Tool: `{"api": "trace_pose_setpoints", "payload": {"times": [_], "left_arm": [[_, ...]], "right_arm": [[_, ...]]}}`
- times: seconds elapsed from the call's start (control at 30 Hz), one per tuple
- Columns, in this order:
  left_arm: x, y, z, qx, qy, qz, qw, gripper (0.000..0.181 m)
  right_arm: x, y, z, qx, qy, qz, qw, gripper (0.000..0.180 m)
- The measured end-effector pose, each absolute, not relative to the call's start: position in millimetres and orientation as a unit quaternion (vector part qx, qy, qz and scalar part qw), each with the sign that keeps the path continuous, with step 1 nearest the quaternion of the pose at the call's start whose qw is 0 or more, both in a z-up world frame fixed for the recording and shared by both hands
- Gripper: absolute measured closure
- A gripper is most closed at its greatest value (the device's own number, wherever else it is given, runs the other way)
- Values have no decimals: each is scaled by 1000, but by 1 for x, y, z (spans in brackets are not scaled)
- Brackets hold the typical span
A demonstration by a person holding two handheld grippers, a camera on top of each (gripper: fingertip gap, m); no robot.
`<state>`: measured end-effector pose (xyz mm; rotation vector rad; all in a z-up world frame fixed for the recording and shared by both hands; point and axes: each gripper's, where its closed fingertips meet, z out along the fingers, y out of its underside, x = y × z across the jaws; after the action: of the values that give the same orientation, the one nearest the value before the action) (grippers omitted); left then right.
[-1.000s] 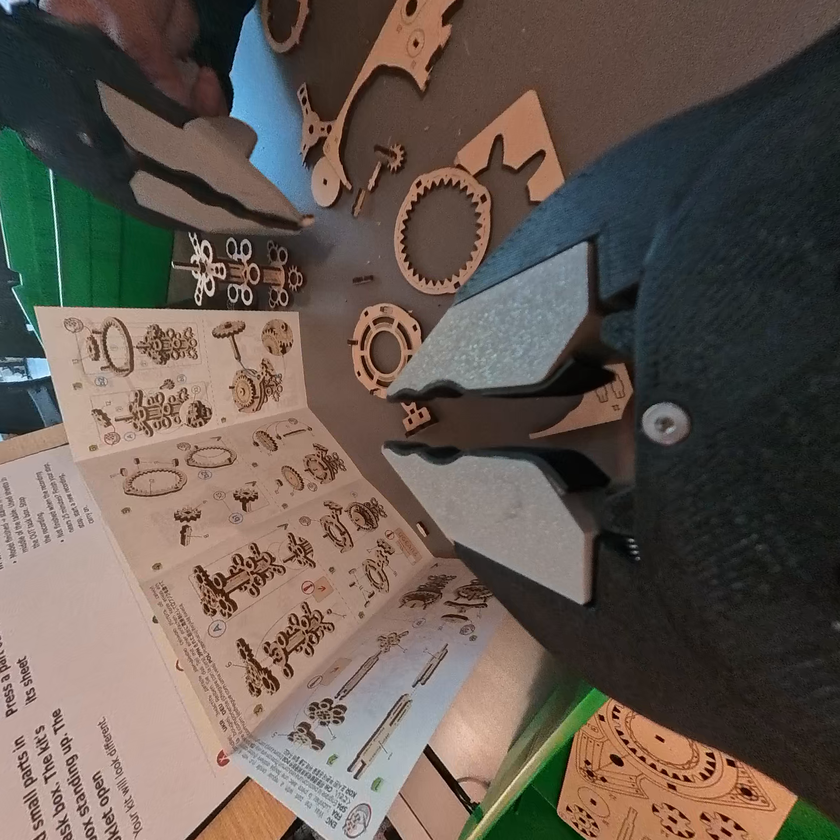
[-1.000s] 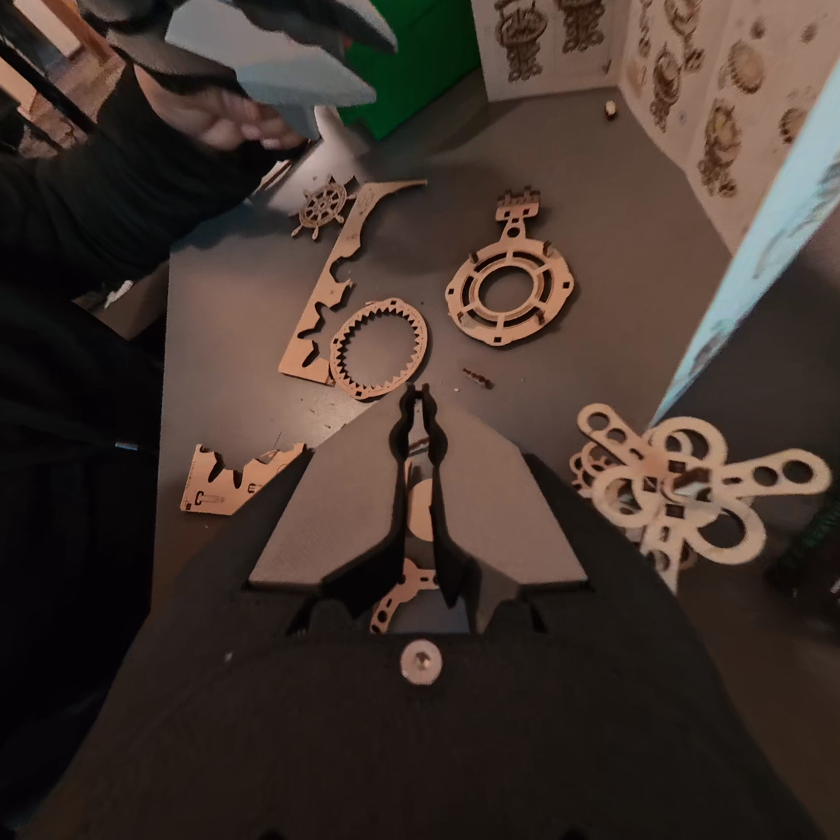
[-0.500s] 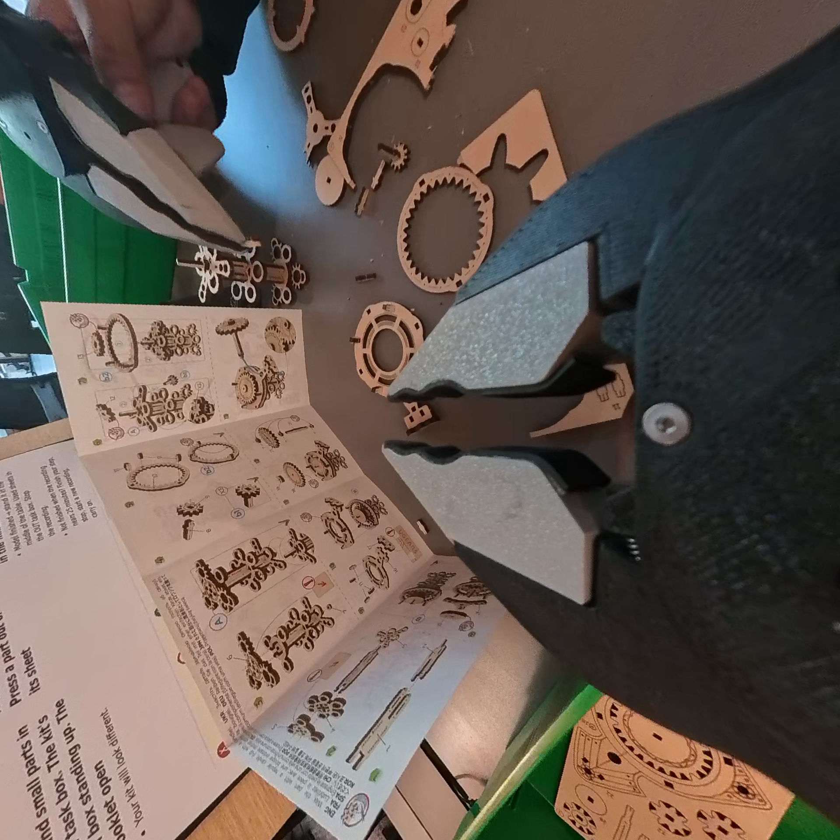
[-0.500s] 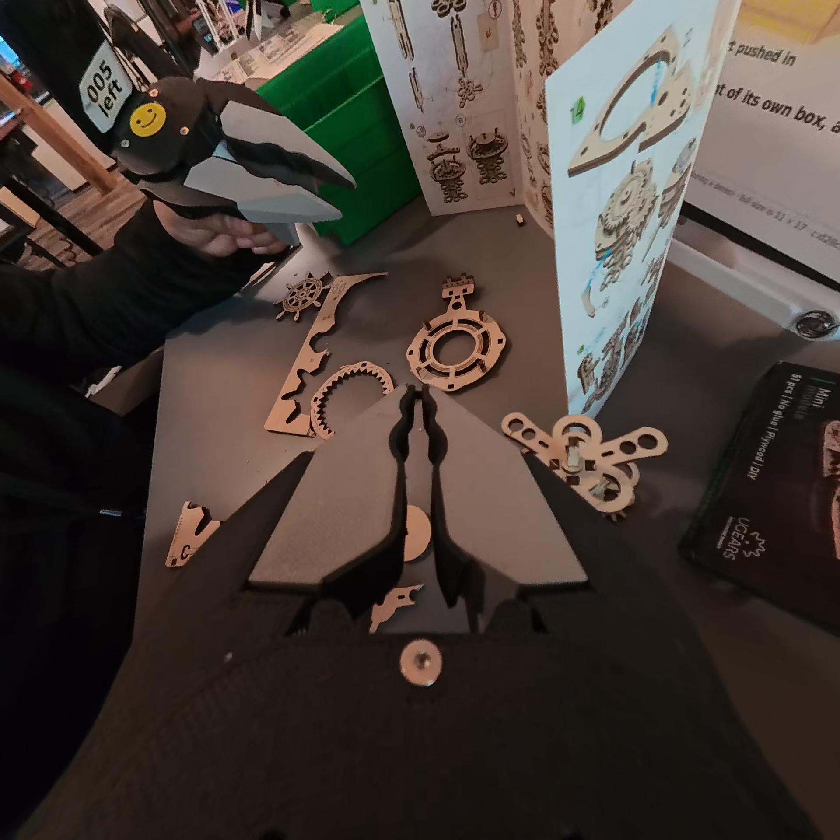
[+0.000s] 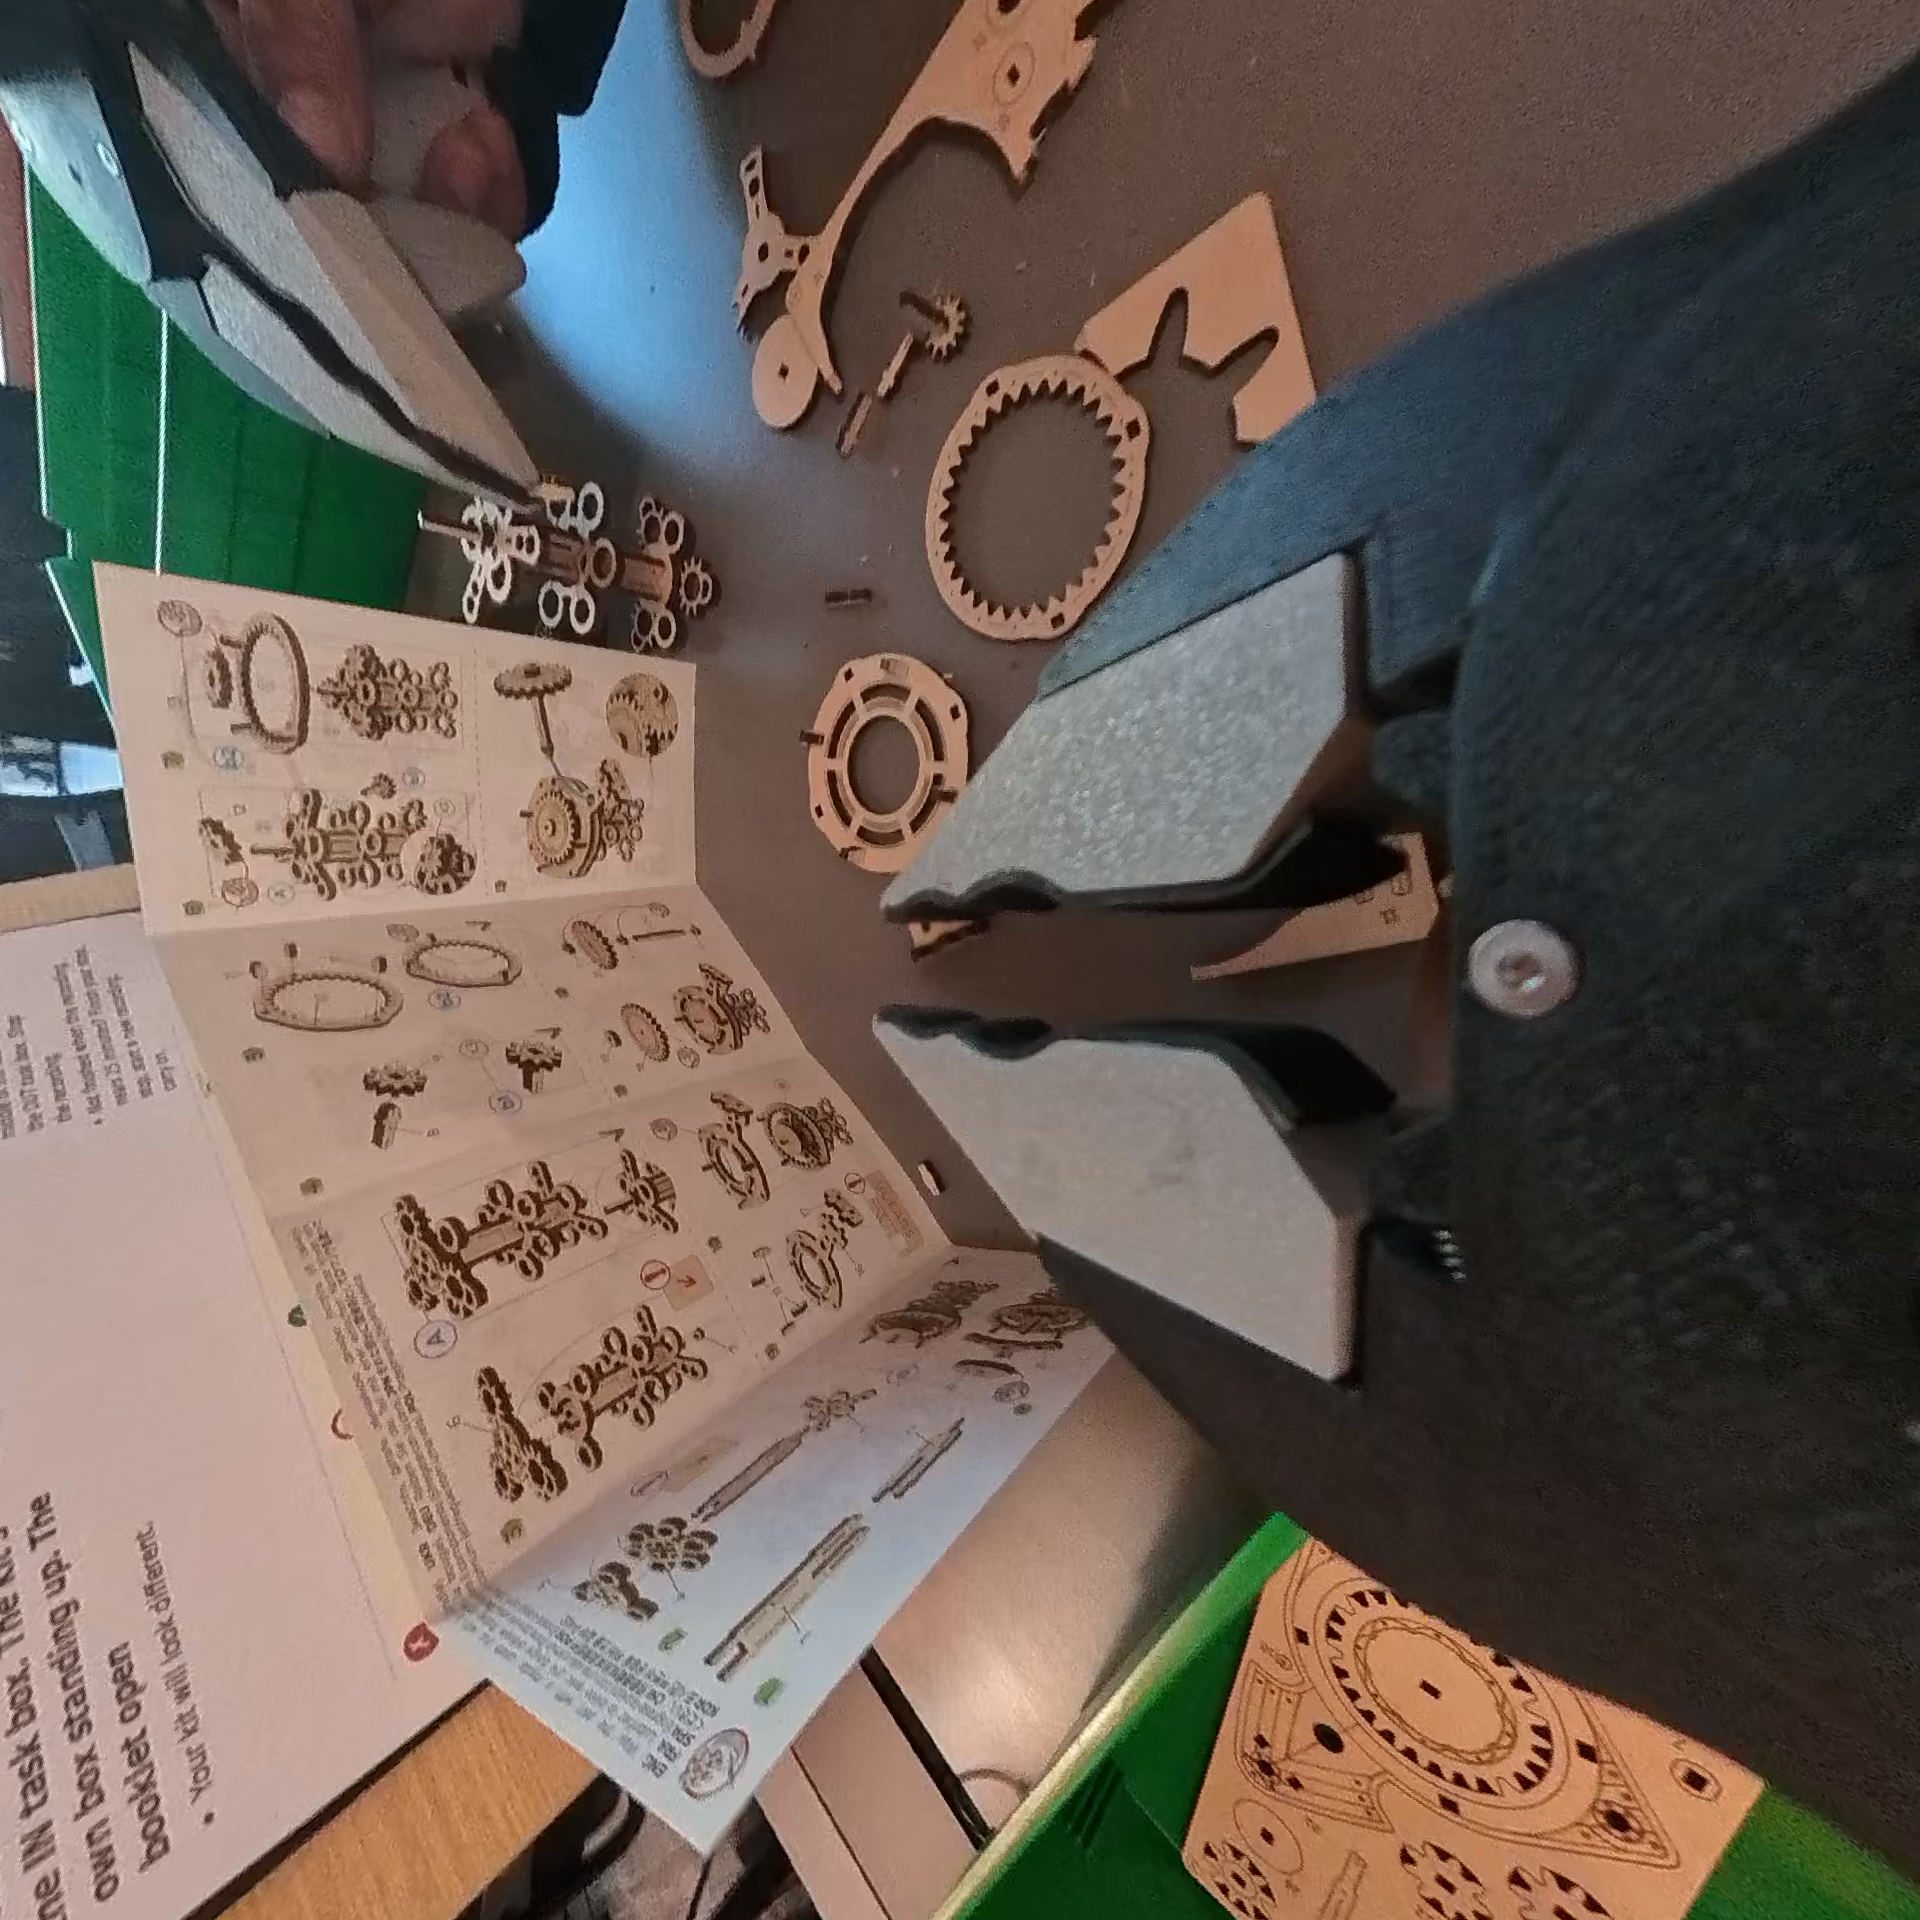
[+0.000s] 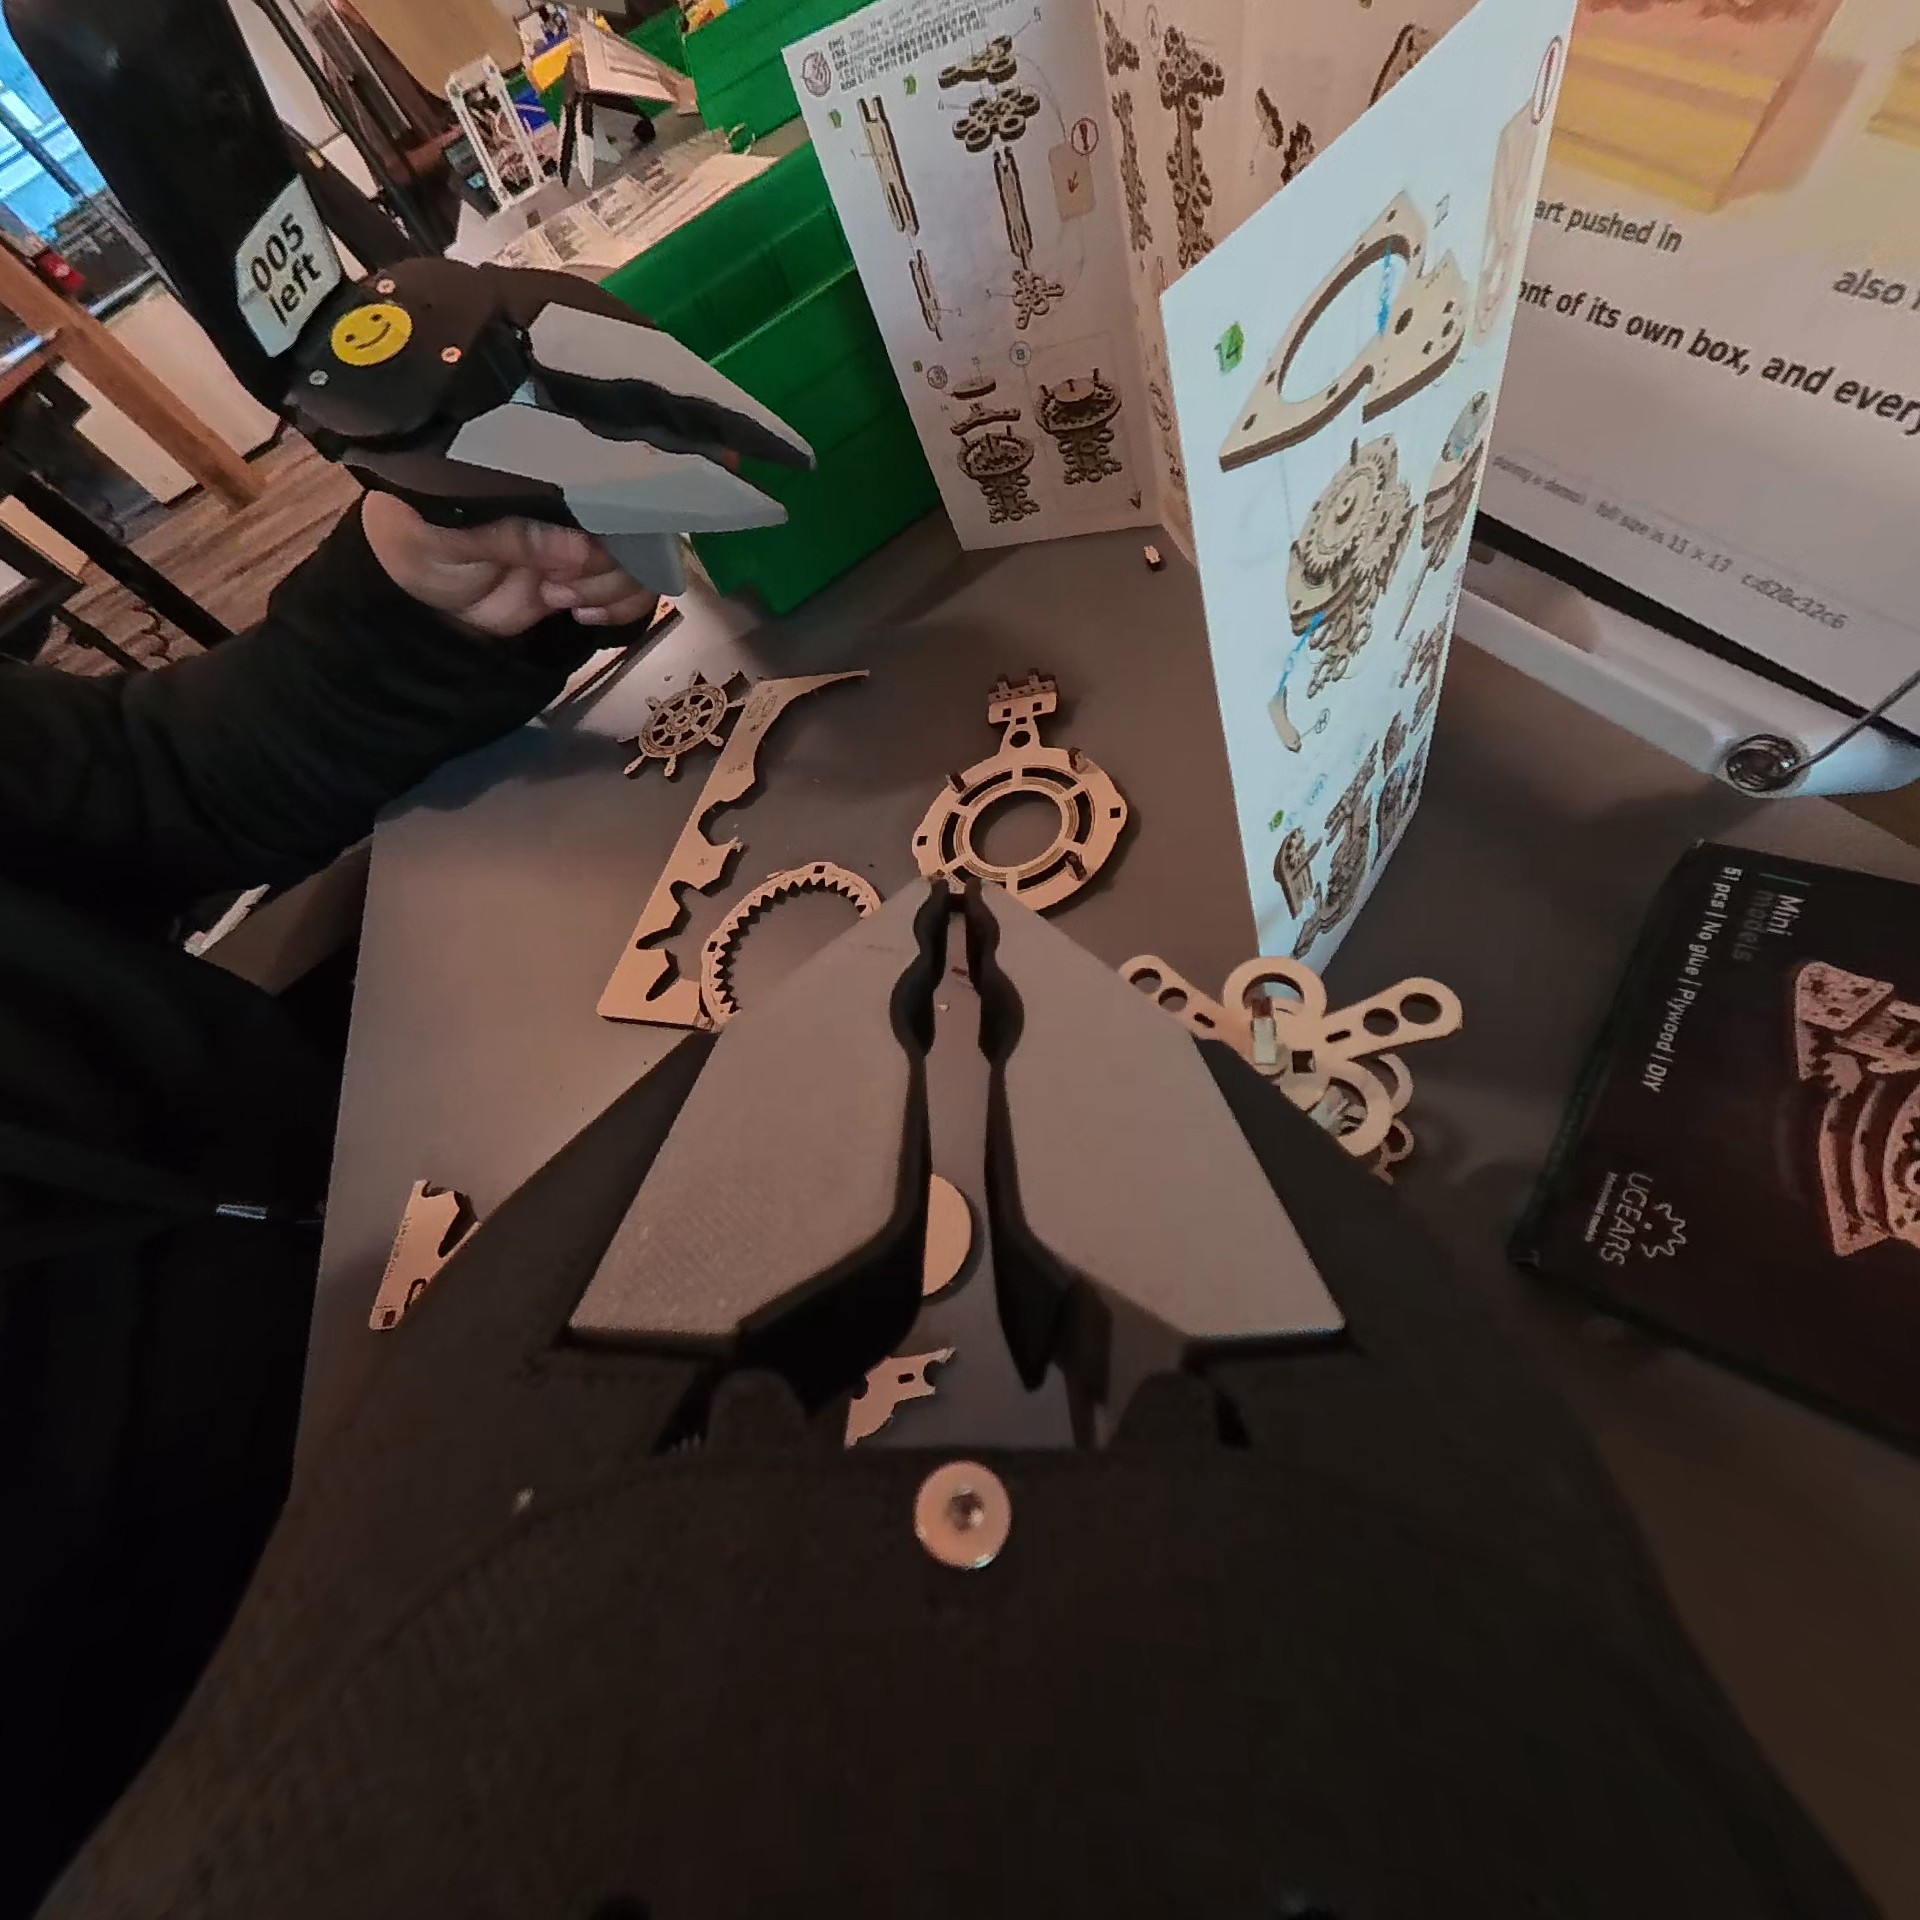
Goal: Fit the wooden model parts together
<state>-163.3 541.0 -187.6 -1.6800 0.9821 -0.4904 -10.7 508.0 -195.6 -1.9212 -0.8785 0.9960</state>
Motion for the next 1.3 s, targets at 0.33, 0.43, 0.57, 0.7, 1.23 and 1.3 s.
{"api": "trace_pose_setpoints", "payload": {"times": [0.33, 0.43, 0.57, 0.7, 1.23, 1.3], "left_arm": [[-119, 458, -239, -621, 629, -235, 405, 167], [-113, 453, -253, -616, 649, -211, 393, 166], [-111, 452, -258, -623, 648, -206, 386, 166], [-113, 460, -252, -632, 630, -209, 400, 166], [-117, 470, -252, -647, 614, -199, 405, 166], [-117, 471, -253, -649, 613, -197, 405, 166]], "right_arm": [[-18, 501, -198, -752, -366, 395, 382, 180], [-27, 493, -200, -744, -390, 396, 371, 180], [-30, 492, -207, -749, -418, 351, 375, 180], [-9, 507, -180, -740, -369, 349, 441, 180], [78, 516, -92, -656, -218, 366, 623, 180], [74, 517, -96, -662, -223, 367, 615, 180]]}}
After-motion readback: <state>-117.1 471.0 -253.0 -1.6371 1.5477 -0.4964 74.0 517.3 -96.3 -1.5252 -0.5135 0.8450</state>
